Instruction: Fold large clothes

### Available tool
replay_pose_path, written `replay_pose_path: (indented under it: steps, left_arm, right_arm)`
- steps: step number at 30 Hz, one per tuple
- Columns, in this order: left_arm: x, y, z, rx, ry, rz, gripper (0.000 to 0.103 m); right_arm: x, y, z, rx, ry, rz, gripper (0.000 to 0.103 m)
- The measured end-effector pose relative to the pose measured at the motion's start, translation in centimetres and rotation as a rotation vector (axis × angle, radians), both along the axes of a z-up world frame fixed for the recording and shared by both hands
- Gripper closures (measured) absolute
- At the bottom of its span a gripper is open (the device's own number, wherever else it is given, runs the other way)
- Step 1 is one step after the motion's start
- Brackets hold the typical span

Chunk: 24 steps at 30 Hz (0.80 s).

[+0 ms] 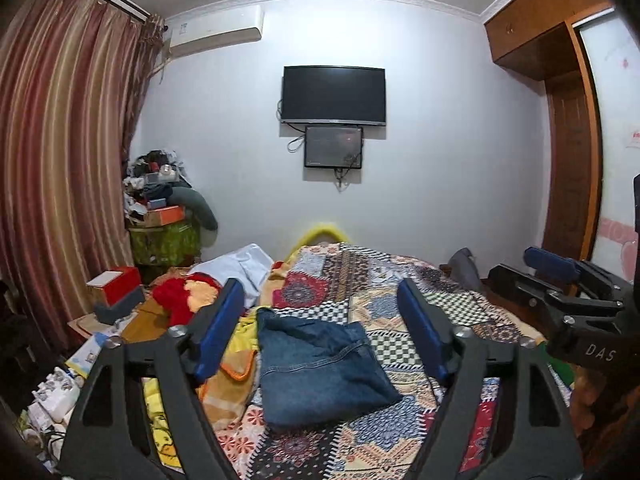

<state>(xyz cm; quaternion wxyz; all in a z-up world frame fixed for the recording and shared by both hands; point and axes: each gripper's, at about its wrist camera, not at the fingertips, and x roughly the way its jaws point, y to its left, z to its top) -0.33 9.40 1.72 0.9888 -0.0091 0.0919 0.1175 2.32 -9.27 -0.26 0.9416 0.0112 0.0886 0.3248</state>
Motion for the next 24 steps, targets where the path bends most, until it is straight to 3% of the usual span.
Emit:
replay_pose_path:
  steps: [3,6,24]
  left_arm:
    - [-0.64,-0.18,-0.24,-0.003,-0.005,0.009,0.006]
    - [-0.96,-0.29,-0.33,0.006,-0.01,0.016,0.003]
    - [-1.05,-0.14,-0.52,-0.013,-0.01,0.008,0.0]
  right_arm:
    - [-0.3,-0.12,-0.26,-0.007,0.016,-0.02,0.009]
    - [-0.3,-0.4,-0.46,0.001,0.015,-0.06,0.0]
    - [0.58,-0.86,-0.52,-0.002,0.038,-0.061,0.0]
